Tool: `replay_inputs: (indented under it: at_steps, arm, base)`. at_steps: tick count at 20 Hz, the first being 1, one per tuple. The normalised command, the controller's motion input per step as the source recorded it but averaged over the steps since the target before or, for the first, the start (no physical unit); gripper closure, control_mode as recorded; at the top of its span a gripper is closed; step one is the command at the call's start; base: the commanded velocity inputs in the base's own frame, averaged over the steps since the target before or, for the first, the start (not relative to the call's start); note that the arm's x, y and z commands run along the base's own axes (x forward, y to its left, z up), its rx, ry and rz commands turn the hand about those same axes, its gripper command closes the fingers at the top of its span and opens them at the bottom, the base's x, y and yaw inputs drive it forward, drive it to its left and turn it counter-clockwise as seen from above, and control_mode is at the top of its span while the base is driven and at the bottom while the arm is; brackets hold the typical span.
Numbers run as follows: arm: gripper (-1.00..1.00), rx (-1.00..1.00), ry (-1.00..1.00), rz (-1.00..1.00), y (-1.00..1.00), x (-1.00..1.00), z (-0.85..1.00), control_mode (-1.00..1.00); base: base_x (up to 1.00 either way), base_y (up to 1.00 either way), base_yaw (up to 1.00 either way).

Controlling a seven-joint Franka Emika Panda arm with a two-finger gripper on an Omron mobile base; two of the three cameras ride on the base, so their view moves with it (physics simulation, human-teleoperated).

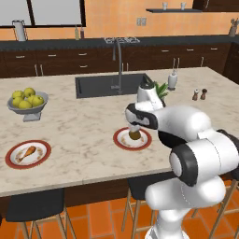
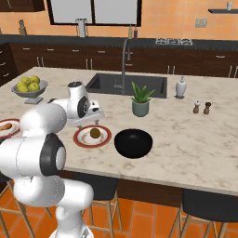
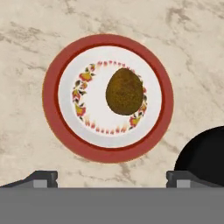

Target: Pick the chicken drumstick and avocado from their plates and place them in the bowl. Then put the bowl in the fridge.

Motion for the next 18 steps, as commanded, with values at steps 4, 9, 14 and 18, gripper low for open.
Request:
replay_inputs:
  at_steps: [4,9,14,18]
  arm:
    - [-1.00,-0.07,0.00,0.00,0.00,0.17,-0.56,-1.00]
    - [-1.00,0.00,0.00,0.00,0.00,0.30,-0.43,-1.00]
    - [-1.00,0.00,0.00,0.00,0.00,0.43,-0.18,-1.00]
    - [-1.00,0.00,0.00,0.00,0.00,0.51,-0.23,-1.00]
  base:
    - [0.00,0.00,0.00]
    - [0.00,0.00,0.00]
    - [0.00,0.00,0.00]
    - [0.00,0.00,0.00]
